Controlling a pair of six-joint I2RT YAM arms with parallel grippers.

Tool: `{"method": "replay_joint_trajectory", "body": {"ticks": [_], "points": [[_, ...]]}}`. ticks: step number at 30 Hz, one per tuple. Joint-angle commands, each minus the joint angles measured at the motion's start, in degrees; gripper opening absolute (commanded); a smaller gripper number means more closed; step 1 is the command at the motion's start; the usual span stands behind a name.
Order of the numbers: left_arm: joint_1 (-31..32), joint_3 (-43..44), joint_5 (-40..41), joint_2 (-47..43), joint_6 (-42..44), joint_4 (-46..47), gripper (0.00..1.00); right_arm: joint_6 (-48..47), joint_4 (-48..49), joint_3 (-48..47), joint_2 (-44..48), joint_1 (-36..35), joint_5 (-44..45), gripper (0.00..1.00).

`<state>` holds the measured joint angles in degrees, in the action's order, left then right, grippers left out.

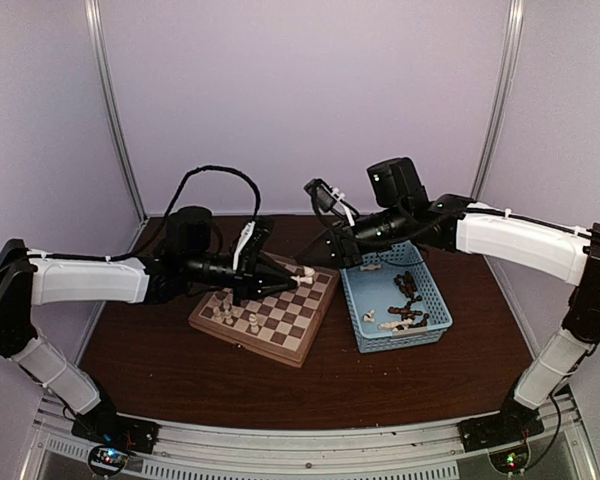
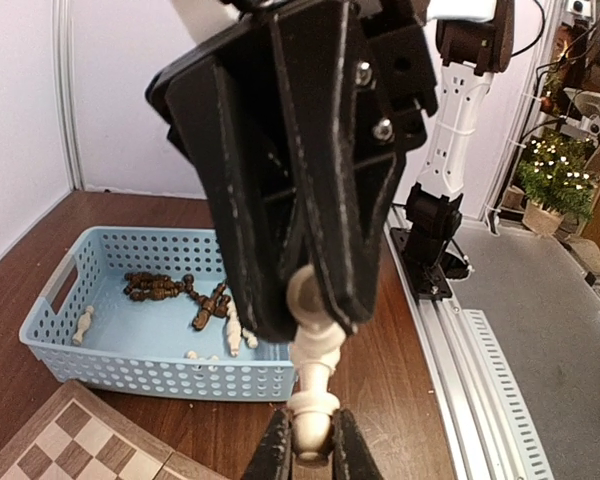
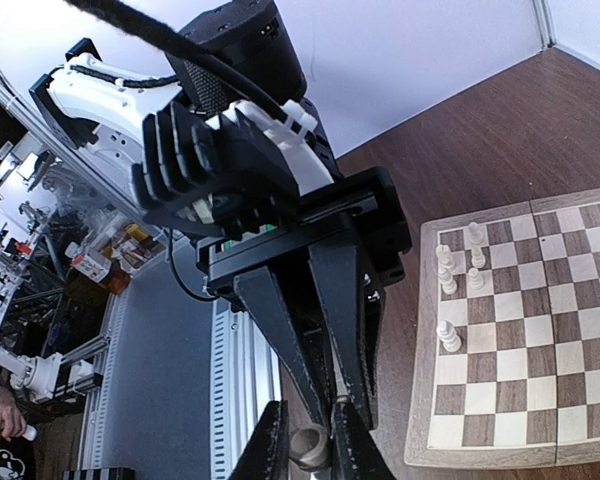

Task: Set up the chess pieces on the board
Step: Pick up the chess piece from the storage box, then place the chess piece on the chessboard.

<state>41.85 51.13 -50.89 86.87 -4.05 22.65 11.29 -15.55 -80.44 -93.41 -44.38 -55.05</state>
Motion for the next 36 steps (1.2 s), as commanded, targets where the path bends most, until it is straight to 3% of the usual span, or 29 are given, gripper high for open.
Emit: {"method": "replay_joint_trajectory", "body": {"ticks": [1,10,18,29,36], "points": [[0.3,1.3,4.0,-2.2,3.4,-7.1,0.07,-4.3,-3.6,-0.3,3.9,0.4,8.4,0.09],[2.6,11.8,23.8,-6.4,19.4,-47.8,0.06,0.4,8.9,12.1,10.7,3.2,20.9,0.08],[10.1,29.3,43.6,2.6,34.6,-75.6,0.06,2.6,15.1,17.0,13.1,4.4,26.2,0.07],[12.4,39.6,52.5,14.6,39.8,-86.7,0.09,2.3,16.5,24.6,20.0,5.0,40.7,0.08],[13.3,44.2,54.4,20.7,41.7,-88.9,0.09,2.3,17.0,26.7,21.5,5.3,41.6,0.06]]}}
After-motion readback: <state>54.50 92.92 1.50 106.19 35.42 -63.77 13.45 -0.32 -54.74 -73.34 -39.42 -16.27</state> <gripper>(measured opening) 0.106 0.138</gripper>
